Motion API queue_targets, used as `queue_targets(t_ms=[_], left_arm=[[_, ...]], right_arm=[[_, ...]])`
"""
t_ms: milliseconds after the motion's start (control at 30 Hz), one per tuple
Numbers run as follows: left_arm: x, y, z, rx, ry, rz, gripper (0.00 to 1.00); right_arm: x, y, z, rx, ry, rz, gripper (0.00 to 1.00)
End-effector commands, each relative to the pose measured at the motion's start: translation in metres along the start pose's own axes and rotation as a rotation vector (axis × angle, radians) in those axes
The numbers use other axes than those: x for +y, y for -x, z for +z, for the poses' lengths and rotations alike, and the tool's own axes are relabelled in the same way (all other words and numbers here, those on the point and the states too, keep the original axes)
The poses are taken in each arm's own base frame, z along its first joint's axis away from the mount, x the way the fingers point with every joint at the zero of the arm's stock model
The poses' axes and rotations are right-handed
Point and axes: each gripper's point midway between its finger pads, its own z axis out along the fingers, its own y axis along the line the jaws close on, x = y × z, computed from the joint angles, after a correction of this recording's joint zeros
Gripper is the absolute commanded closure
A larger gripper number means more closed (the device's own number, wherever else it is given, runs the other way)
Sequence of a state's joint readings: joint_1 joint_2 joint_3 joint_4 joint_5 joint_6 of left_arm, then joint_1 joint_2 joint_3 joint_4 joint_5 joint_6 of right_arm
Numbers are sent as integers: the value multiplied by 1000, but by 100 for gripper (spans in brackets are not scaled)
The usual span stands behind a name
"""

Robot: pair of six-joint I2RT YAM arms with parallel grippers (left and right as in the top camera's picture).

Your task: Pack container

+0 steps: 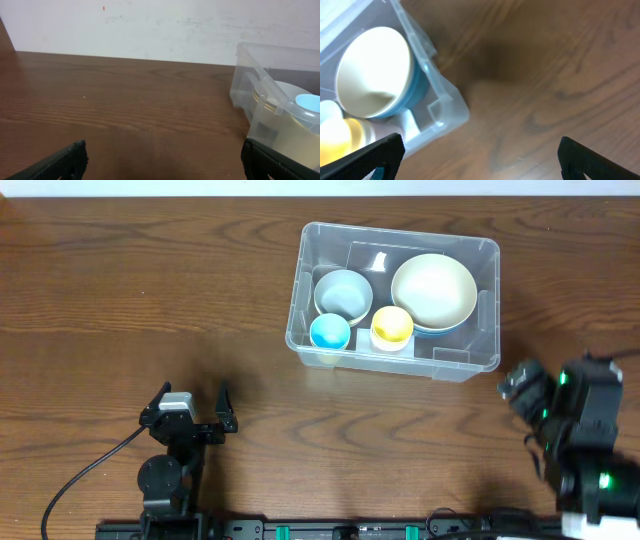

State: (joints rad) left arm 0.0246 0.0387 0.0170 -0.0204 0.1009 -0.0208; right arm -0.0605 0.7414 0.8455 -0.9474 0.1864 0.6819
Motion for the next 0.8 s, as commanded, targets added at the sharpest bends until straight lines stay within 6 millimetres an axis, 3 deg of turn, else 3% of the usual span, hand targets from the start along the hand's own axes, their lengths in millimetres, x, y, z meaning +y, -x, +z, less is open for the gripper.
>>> queue_targets(t_ms=[0, 167, 267, 433, 767], left_arm=[[-1, -17, 1, 56, -10, 13, 2], [-1, -17, 1, 56, -10, 13, 2], [-1, -17, 1, 56, -10, 13, 2], [-1, -17, 1, 56, -10, 13, 2], [-1, -17, 1, 56, -10, 13, 2]], right_arm=[[-24, -14, -1, -75, -18, 14, 1], [-26, -21, 9, -210, 100, 51, 1], [-5, -19, 12, -293, 247, -31, 1], [37, -14, 2, -476, 478, -293, 1], [42, -26, 4, -598, 560, -352, 1]])
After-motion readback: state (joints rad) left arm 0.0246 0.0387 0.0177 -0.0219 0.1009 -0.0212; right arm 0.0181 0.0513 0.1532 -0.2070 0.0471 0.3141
